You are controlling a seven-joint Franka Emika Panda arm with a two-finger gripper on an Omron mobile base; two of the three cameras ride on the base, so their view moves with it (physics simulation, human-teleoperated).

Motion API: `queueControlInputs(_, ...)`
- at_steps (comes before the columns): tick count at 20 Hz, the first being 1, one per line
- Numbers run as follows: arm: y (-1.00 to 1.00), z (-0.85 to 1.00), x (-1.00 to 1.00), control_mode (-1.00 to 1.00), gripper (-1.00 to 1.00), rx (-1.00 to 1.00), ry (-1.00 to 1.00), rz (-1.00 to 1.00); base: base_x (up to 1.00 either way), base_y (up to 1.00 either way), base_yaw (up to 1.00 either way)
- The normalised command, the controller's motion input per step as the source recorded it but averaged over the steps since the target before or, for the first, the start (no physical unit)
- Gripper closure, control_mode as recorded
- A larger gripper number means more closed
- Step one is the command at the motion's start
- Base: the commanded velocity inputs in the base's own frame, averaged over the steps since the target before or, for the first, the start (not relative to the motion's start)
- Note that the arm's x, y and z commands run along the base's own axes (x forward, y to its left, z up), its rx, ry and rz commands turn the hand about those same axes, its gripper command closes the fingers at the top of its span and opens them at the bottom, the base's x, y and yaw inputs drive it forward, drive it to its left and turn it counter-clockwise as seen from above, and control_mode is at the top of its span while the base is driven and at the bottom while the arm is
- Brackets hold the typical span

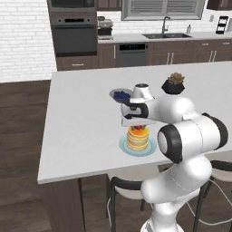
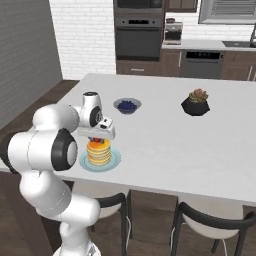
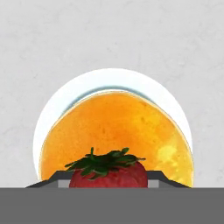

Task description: Take the strawberry from the fridge and place it on top of the pancake, located on the dining counter.

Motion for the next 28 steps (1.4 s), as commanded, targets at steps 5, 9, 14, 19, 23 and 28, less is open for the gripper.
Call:
queueControlInputs(5,0.00,-0.26,0.00,-1.00,1.00,0.00,0.00,0.00,0.00,0.00,0.00)
queueControlInputs(9,-0.01,-0.28,0.00,-1.00,1.00,0.00,0.00,0.00,0.00,0.00,0.00)
queueControlInputs(14,-0.06,-0.21,-0.10,-1.00,-1.00,0.00,0.00,0.00,0.00,0.00,0.00)
queueControlInputs(19,-0.10,-0.04,-0.18,-1.00,-1.00,0.00,0.00,0.00,0.00,0.00,0.00)
queueControlInputs(23,-0.12,0.03,-0.27,-1.00,-1.00,0.00,-0.01,0.00,0.00,0.00,0.00)
queueControlInputs(28,0.00,0.60,-0.51,-1.00,-1.00,0.00,-0.01,0.00,0.00,0.00,0.00)
